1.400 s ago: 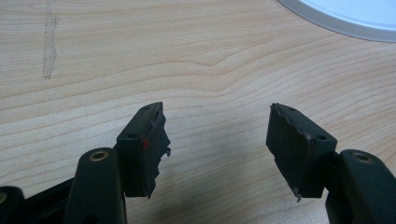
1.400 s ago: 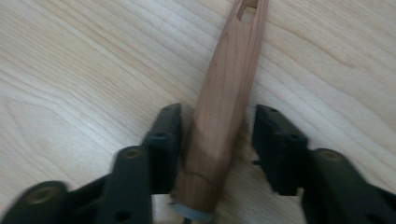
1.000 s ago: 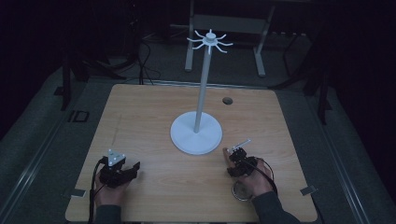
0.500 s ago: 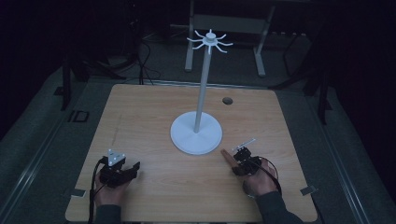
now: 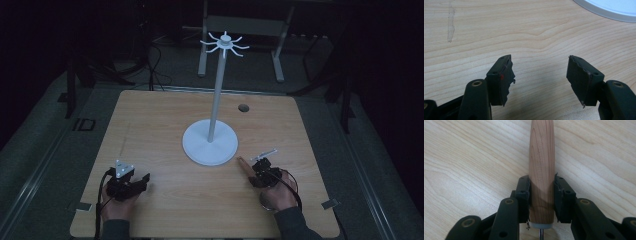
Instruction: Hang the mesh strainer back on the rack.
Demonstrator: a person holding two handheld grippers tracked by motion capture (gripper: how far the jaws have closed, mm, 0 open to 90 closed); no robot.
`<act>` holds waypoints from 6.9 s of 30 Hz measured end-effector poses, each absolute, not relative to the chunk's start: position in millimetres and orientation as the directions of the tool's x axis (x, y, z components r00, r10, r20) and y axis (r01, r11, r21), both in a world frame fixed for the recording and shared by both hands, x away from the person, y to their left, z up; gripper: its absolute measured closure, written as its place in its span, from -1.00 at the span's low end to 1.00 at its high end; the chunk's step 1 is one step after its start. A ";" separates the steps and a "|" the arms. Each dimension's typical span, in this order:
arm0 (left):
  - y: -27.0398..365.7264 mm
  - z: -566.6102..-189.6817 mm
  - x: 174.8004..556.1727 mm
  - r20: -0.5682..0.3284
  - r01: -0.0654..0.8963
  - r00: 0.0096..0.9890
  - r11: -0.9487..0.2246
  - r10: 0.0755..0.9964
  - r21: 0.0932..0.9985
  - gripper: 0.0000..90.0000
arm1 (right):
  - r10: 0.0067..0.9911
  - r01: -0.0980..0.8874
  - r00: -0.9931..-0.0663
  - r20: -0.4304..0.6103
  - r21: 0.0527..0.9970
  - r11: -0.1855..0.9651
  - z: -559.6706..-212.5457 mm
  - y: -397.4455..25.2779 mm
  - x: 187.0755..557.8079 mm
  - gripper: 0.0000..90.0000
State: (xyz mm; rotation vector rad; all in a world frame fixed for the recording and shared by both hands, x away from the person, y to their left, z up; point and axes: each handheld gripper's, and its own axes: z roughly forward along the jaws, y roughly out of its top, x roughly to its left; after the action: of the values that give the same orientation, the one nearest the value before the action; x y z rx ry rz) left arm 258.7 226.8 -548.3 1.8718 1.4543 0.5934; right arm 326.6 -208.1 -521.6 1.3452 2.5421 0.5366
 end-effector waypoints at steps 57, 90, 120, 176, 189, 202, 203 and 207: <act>226.6 -547.5 257.8 -0.055 0.643 0.273 -0.140 0.961 0.753 -0.16 | 0.799 0.512 -0.595 -0.083 0.728 0.457 -475.0 -194.0 315.1 0.53; 226.4 -547.4 258.0 -0.057 0.642 0.272 -0.137 0.961 0.754 -0.16 | 0.825 0.435 -0.562 -0.053 0.830 0.349 -445.9 -187.9 318.9 0.53; 226.8 -547.3 258.4 -0.055 0.643 0.272 -0.139 0.961 0.753 -0.16 | 0.824 0.363 -0.562 -0.065 0.876 0.317 -413.7 -186.8 322.8 0.53; 226.6 -547.2 258.6 -0.054 0.643 0.274 -0.141 0.960 0.753 -0.16 | 0.836 0.260 -0.546 -0.056 0.937 0.233 -364.9 -177.6 336.6 0.53; 226.6 -547.3 258.7 -0.054 0.643 0.274 -0.142 0.960 0.752 -0.16 | 0.839 0.244 -0.544 -0.032 0.950 0.194 -356.7 -180.4 338.9 0.53; 226.5 -547.8 259.0 -0.054 0.645 0.272 -0.141 0.961 0.751 -0.16 | 0.833 0.231 -0.553 0.005 0.962 0.148 -349.8 -183.5 341.5 0.53; 226.5 -547.8 259.0 -0.054 0.645 0.272 -0.141 0.961 0.751 -0.16 | 0.833 0.228 -0.553 0.006 0.963 0.145 -349.2 -183.7 341.7 0.53; 226.5 -547.8 259.0 -0.054 0.644 0.272 -0.140 0.961 0.752 -0.16 | 0.832 0.221 -0.555 0.012 0.966 0.134 -346.2 -184.7 341.6 0.53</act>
State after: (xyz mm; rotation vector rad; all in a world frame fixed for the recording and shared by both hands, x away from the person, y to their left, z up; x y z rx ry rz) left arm 259.0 226.5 -547.8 1.8678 1.4489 0.5969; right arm 341.6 -184.7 -346.2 1.0102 1.8676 1.4432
